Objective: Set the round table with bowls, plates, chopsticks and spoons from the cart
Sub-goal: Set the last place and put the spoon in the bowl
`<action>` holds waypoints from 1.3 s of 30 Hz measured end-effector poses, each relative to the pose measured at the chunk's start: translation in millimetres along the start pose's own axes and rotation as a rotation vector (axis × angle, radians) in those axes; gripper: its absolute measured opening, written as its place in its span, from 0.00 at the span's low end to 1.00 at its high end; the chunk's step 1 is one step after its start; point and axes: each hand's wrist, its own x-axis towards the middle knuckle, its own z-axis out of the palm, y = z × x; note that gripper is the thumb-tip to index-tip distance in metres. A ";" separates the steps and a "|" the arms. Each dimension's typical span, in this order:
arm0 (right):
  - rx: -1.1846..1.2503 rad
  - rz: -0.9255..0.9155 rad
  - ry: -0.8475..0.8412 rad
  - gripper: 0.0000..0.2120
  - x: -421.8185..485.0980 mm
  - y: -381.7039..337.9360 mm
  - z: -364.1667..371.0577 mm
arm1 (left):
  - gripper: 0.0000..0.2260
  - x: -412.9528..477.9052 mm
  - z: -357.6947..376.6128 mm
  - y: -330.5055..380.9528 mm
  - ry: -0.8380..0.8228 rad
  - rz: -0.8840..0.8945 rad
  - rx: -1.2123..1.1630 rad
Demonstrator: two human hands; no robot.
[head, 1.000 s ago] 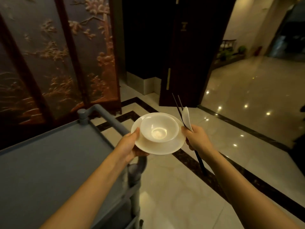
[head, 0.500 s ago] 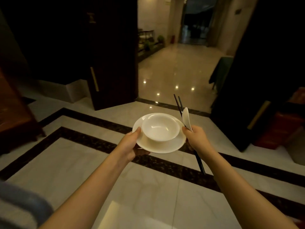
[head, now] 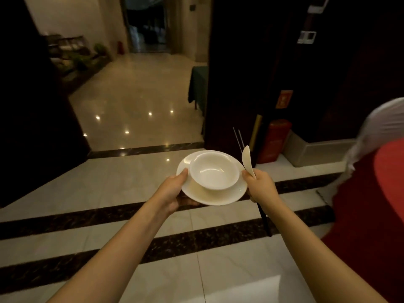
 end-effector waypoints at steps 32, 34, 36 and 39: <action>-0.047 0.297 0.610 0.15 430.2 137.6 -292.0 | 0.18 490.4 429.5 72.5 -0.629 -0.161 0.273; -0.031 0.310 0.655 0.14 459.3 150.3 -310.6 | 0.18 526.2 461.8 72.2 -0.680 -0.161 0.296; -0.018 0.325 0.704 0.14 488.9 162.5 -331.4 | 0.18 561.8 498.2 74.2 -0.740 -0.166 0.325; -0.032 0.371 0.770 0.16 529.2 178.2 -363.8 | 0.19 607.5 551.9 77.1 -0.800 -0.195 0.353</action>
